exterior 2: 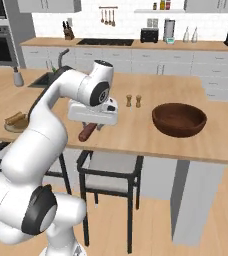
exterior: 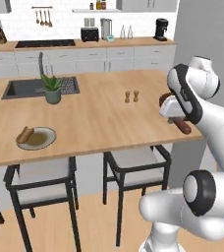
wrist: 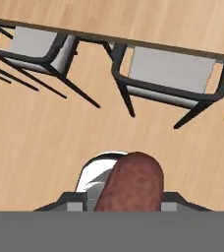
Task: Place one bun and one sausage from the bowl on each plate.
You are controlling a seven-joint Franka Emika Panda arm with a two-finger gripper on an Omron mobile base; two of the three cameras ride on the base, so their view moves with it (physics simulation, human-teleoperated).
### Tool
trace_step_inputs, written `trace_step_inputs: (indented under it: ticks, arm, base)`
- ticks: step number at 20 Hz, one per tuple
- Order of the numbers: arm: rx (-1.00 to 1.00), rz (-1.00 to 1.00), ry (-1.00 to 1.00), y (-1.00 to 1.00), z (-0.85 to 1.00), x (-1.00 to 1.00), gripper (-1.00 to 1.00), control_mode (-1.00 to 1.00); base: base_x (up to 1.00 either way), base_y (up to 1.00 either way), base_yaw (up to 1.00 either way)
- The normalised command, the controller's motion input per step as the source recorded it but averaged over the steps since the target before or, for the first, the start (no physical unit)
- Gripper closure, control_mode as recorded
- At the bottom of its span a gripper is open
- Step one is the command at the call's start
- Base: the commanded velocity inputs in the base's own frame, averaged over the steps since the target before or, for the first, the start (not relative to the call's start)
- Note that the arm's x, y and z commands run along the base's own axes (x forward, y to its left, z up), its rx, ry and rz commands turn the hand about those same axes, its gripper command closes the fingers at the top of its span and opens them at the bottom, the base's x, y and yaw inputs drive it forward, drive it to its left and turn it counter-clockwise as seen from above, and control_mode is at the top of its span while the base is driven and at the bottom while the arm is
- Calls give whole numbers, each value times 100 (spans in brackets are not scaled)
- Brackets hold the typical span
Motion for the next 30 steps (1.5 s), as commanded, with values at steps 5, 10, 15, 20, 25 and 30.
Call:
trace_step_inputs:
  ticks: [5, 10, 15, 20, 25, 30]
  arm:
    - [0, 0, 0, 0, 0, 0, 100, 100]
    - [0, 0, 0, 0, 0, 0, 100, 100]
    - [0, 0, 0, 0, 0, 0, 100, 100]
    - [0, 0, 0, 0, 0, 0, 100, 100]
    - [0, -1, 0, 14, -45, 57, 100, -100]
    - [0, -6, -2, 0, -100, 87, 100, -100]
  base:
    - [1, 100, -17]
    - [16, 100, -11]
    - [42, 100, -4]
    - [98, 67, -6]
    - [15, 11, -1]
    - [0, 0, 0]
